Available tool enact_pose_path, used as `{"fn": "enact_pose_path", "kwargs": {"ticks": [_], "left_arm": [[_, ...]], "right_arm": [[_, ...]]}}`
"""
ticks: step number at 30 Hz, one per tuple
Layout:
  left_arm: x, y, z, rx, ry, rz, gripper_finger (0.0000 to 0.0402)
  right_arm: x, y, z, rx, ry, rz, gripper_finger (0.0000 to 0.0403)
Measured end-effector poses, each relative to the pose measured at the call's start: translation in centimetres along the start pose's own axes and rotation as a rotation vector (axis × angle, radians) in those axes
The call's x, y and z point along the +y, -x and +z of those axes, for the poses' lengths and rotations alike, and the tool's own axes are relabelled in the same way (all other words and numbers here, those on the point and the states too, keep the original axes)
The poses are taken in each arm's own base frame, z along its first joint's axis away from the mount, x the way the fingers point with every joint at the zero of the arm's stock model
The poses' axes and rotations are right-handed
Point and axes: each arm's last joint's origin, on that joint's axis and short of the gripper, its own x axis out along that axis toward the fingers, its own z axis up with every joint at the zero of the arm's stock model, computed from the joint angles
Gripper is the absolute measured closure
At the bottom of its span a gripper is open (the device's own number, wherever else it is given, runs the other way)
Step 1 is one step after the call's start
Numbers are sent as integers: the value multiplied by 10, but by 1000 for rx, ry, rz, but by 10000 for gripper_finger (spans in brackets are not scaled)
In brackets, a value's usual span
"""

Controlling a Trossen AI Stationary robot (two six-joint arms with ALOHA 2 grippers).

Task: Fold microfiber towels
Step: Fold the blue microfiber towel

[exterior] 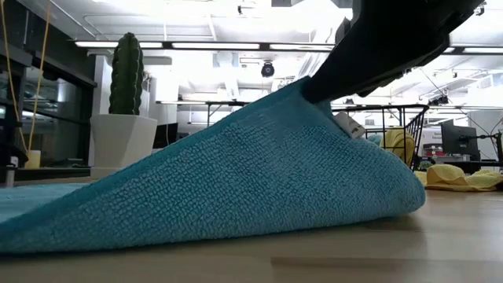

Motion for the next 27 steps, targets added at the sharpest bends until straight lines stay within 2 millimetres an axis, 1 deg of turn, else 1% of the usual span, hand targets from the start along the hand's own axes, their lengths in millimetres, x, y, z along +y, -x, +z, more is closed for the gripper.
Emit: {"fn": "enact_pose_path", "kwargs": {"ticks": [2, 3, 4, 9, 11, 13, 16, 18, 22, 24, 27], "left_arm": [[0, 3, 1, -3, 9, -10, 371], [1, 5, 1, 2, 17, -2, 386], [1, 7, 3, -2, 31, -1, 391], [-1, 28, 15, -45, 99, -31, 399], [-2, 40, 22, -69, 125, -62, 399], [-2, 53, 28, -100, 145, -94, 400], [2, 65, 31, -119, 149, -110, 401], [9, 71, 31, -135, 151, -71, 401], [31, 75, 24, -111, 174, 113, 401], [42, 76, 20, -92, 194, 195, 401], [56, 73, 13, -57, 242, 269, 401]], "right_arm": [[3, 2, -1, -3, 1, 10, 403], [6, 4, -1, -4, -6, 16, 403], [8, 6, -2, -4, -9, 21, 403], [21, 19, -3, -12, -60, 54, 403], [27, 25, -4, -23, -87, 60, 403], [32, 33, -5, -46, -92, 39, 403], [36, 42, -4, -94, -87, -8, 403], [36, 46, -2, -128, -91, -57, 403], [28, 46, 0, -156, -88, -159, 403], [22, 44, 1, -170, -99, -222, 403], [8, 40, 3, -167, -135, -304, 403]]}}
